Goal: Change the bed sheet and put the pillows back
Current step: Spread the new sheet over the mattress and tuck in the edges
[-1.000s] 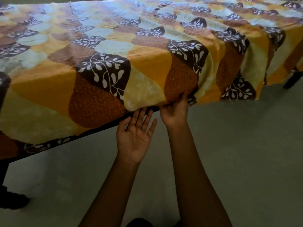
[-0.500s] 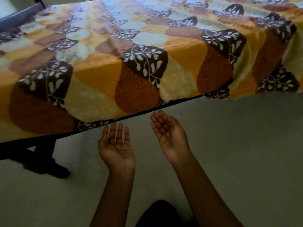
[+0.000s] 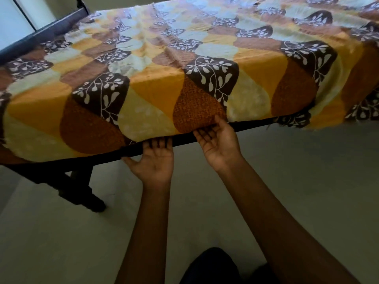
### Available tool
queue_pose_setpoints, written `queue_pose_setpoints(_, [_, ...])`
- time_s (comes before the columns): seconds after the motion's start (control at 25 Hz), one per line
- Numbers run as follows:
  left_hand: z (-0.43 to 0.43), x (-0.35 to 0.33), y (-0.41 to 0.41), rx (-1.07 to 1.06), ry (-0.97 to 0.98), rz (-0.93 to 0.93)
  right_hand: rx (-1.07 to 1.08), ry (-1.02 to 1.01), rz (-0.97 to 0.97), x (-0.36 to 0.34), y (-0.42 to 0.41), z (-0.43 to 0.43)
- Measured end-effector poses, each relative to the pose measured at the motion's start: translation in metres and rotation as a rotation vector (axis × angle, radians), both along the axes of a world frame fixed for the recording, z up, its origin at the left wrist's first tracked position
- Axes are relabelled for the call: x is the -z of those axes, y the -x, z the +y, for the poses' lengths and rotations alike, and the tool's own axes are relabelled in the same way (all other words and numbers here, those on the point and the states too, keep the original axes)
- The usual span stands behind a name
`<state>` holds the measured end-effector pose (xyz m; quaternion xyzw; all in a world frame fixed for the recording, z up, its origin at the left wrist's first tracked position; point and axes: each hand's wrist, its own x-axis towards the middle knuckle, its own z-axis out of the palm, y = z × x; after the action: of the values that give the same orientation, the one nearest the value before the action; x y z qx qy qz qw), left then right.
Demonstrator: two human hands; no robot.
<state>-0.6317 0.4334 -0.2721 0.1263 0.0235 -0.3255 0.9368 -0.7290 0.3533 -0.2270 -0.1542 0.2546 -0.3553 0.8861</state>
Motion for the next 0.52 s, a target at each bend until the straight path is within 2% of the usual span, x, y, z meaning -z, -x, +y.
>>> queue_pose_setpoints(0.12, [-0.025, -0.018, -0.009, 0.009, -0.001, 0.060, 0.007, 0.010, -0.012, -0.002, -0.002, -0.001])
queue_pose_setpoints(0.36, [0.017, 0.017, 0.016, 0.077, -0.417, 0.006, -0.006, 0.012, 0.029, 0.017, 0.003, 0.000])
queue_pose_setpoints(0.44, [0.030, 0.024, 0.025, 0.134, -0.510, -0.092, -0.023, 0.064, 0.104, 0.025, 0.010, 0.003])
queue_pose_setpoints(0.52, [0.033, 0.023, 0.034, 0.208, -0.663, -0.358, -0.027, 0.169, 0.230, 0.036, 0.023, 0.003])
